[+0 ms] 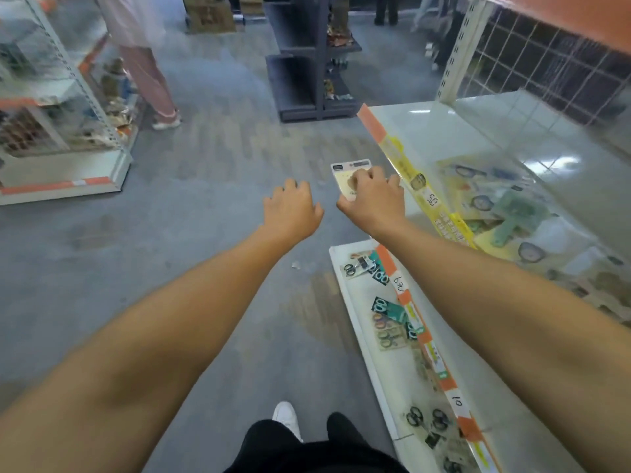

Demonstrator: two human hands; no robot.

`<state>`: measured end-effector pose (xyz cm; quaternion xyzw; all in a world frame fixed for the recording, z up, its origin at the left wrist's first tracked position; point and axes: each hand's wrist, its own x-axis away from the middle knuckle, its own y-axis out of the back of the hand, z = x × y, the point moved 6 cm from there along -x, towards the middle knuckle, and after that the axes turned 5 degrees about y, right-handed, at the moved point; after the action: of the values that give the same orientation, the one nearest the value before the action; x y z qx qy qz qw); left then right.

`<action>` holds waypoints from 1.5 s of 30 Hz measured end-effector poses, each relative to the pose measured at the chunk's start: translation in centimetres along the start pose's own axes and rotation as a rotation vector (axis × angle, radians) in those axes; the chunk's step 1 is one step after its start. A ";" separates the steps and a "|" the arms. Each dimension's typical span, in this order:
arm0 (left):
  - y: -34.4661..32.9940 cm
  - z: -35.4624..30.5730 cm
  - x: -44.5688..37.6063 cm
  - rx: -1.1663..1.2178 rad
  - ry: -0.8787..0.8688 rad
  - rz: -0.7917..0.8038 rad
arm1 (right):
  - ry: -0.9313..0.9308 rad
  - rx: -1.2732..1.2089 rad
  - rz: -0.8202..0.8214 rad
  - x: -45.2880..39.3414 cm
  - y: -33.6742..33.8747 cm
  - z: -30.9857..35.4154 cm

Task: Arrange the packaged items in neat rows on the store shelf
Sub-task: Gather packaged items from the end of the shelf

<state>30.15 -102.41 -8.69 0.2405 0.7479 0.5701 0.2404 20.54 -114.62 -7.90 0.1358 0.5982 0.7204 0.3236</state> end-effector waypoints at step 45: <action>-6.8 1.1 -30.0 -0.037 -0.242 -0.043 | -0.056 0.005 -0.238 -23.8 -9.9 -1.7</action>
<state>53.29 -122.21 -12.98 0.2871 0.7078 0.5452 0.3456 40.51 -130.15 -13.18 0.0849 0.6024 0.6715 0.4231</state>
